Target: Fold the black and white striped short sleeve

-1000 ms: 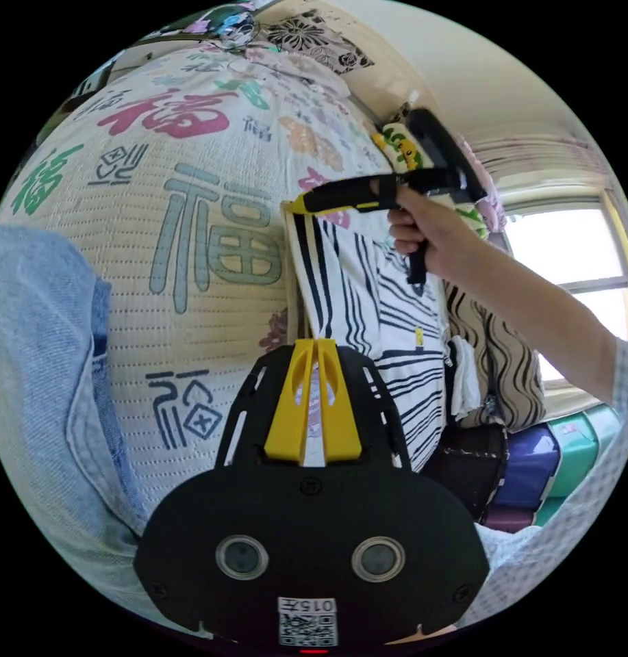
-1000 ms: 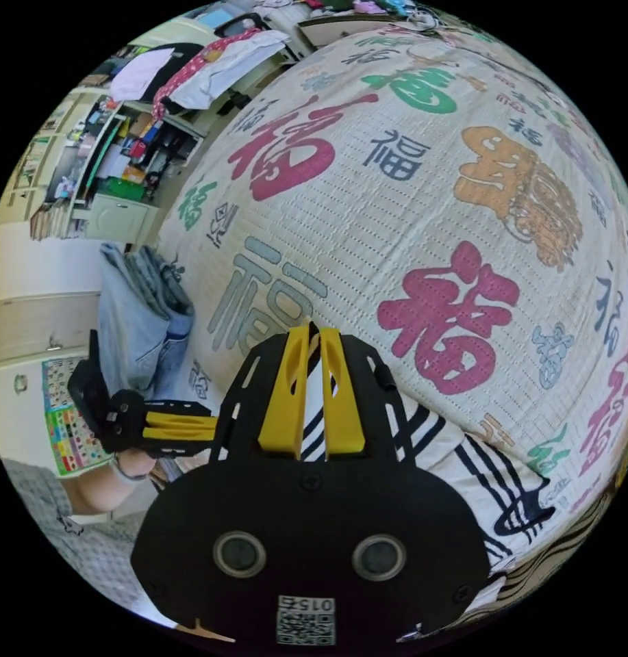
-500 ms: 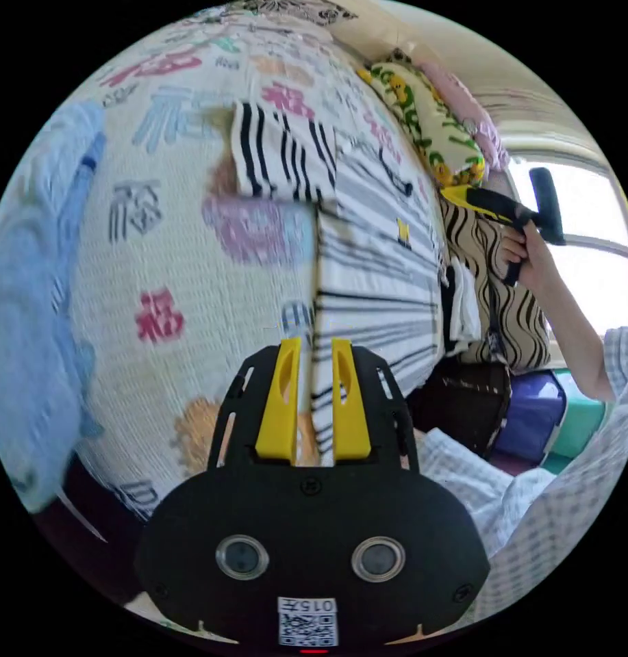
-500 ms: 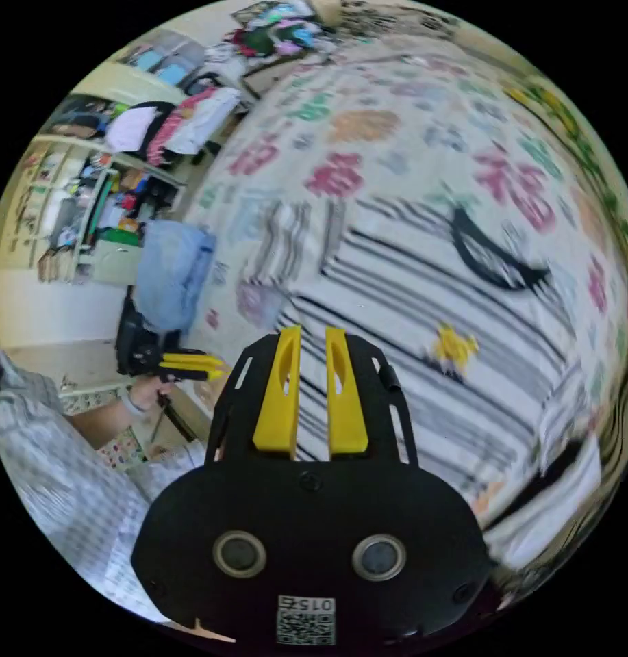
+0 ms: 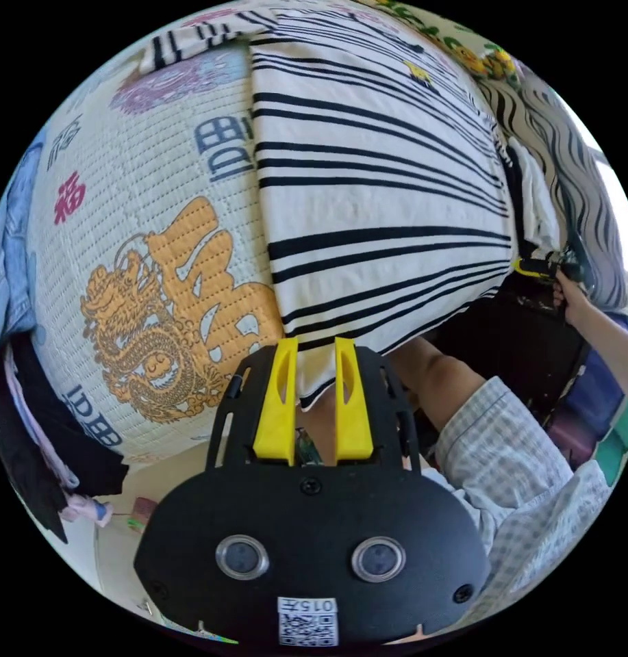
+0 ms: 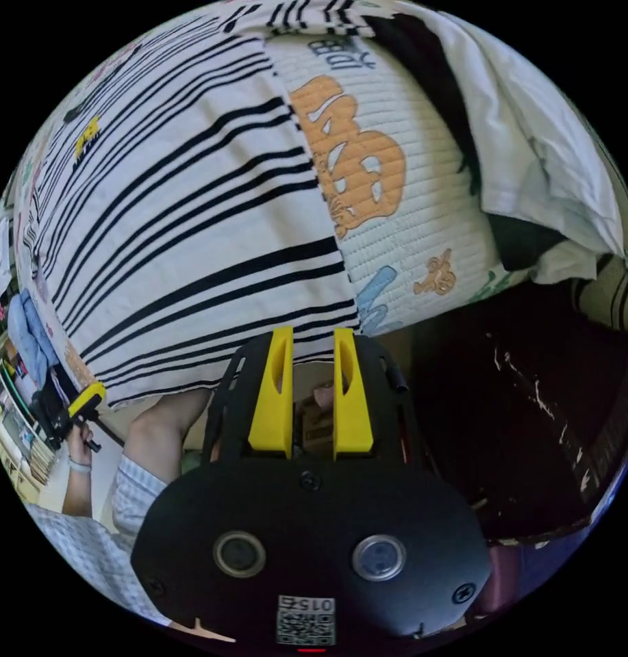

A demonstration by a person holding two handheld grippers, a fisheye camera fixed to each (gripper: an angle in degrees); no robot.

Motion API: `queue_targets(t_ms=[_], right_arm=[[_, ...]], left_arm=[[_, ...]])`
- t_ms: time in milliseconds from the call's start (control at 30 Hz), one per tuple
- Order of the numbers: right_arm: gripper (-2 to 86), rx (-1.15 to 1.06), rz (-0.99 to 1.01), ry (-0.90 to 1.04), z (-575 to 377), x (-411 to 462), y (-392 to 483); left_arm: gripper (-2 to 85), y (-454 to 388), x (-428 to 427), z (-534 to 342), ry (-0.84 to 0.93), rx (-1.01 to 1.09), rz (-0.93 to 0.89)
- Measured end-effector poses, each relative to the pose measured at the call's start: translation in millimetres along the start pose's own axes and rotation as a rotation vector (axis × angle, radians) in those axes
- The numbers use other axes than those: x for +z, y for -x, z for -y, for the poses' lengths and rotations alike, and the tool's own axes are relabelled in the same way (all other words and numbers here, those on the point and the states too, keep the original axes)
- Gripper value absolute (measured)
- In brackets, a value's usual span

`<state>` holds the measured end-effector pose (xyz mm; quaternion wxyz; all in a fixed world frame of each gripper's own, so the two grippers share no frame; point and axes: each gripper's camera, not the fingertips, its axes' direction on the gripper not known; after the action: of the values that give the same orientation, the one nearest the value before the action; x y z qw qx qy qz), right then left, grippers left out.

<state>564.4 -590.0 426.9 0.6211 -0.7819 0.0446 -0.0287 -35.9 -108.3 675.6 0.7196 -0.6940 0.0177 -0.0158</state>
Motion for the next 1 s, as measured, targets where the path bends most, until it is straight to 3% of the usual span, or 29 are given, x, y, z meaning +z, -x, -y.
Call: queue_targets(t_ms=[167,200,267,467,633,833,900,1000], right_arm=[[7.1,-0.130,-0.137,0.027,0,28,-19],[6.7,-0.141,-0.139,0.027,-1,28,-24],[1.4,-0.180,-0.101,0.018,-11,25,-47],[-0.1,-0.242,0.028,-0.065,-44,17,-120],[1.1,-0.267,0.036,-0.020,-46,32,-160],[4.6,-0.250,0.173,-0.079,-78,17,-235],[4.7,-0.249,0.164,-0.132,-91,7,-255],[5.0,-0.201,0.193,-0.216,-95,-11,-288]], left_arm=[[7.1,-50,-13,-3,-0.005,-0.082,0.103],[3.4,-59,-18,-5,-0.008,-0.104,0.105],[0.7,-73,-29,-10,-0.022,-0.127,0.073],[-0.5,-123,-69,-35,-0.080,-0.189,0.058],[0.1,-167,-72,-24,0.022,-0.222,0.184],[2.3,-205,-110,-42,0.154,-0.355,0.177],[3.0,-226,-136,-43,0.107,-0.362,0.201],[5.2,-282,-184,-10,-0.039,-0.198,0.199]])
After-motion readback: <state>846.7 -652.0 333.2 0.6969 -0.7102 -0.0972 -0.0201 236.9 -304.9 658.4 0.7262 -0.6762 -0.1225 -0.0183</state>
